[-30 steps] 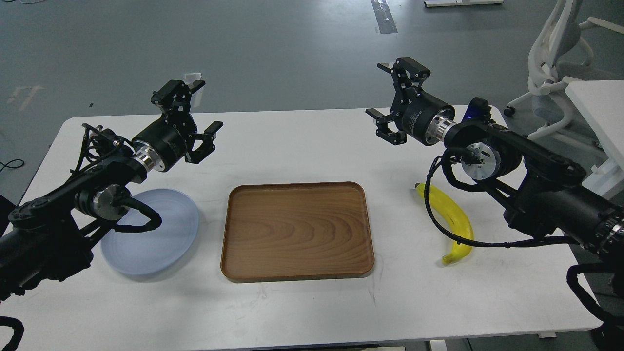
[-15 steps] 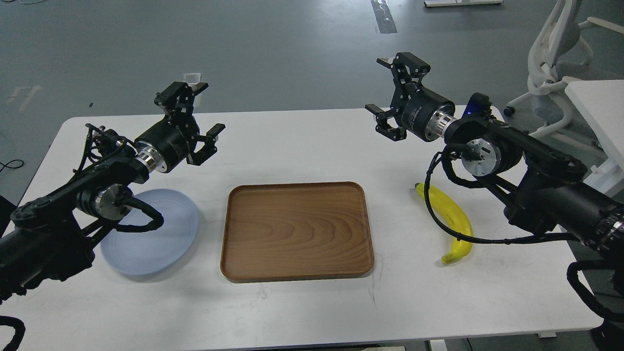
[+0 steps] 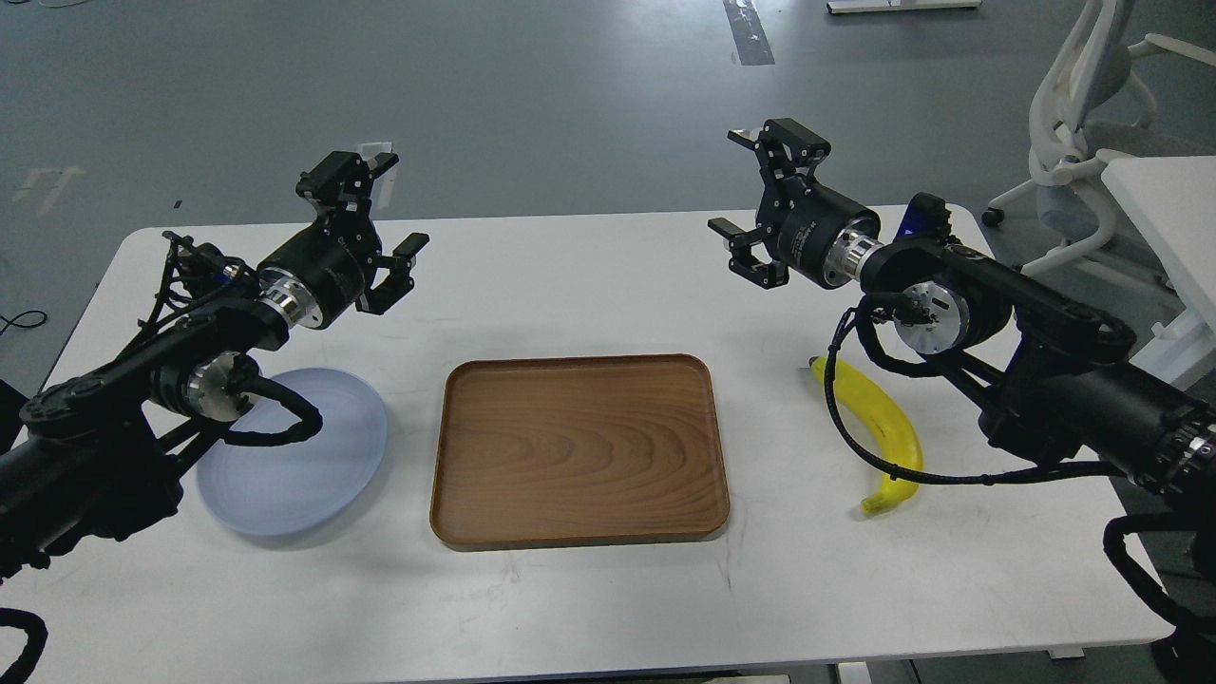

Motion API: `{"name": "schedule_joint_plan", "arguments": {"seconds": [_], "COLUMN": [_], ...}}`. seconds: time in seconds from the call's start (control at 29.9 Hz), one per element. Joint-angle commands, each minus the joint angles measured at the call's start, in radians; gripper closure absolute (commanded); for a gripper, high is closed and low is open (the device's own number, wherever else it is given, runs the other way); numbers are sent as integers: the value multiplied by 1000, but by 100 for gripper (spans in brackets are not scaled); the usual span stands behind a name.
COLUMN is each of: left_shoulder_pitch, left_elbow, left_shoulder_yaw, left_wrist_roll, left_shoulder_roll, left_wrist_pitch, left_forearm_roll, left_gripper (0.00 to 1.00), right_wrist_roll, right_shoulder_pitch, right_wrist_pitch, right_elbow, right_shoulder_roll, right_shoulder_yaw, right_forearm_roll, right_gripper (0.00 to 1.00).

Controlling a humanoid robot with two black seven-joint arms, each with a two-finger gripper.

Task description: Place banana on plate with both arms

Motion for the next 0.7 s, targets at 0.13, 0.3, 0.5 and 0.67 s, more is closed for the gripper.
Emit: {"name": "schedule_joint_plan", "arguments": {"seconds": [0.13, 0.3, 0.5, 0.67], "left_shoulder_pitch": [-35, -37, -26, -31], "left_elbow": [-19, -65, -137, -142], "left_shoulder_yaw": [3, 3, 23, 125], "left_wrist_roll": [-2, -2, -2, -2], "left_shoulder_roll": [3, 21, 115, 182], "left_wrist_pitch": [57, 250, 300, 340], "left_forearm_roll": [266, 667, 894, 1073], "left_gripper": [2, 2, 2, 2], "right_wrist_roll": [5, 7, 8, 10], "right_shoulder_pitch": [-11, -38, -66, -78], "right_wrist_pitch": [0, 0, 0, 0], "right_elbow": [0, 2, 3, 3], "right_shoulder_roll": [-10, -22, -34, -53], "right_shoulder_yaw": [14, 35, 60, 68], "right_forearm_roll": [0, 0, 0, 0], "right_gripper": [1, 1, 1, 1]}}
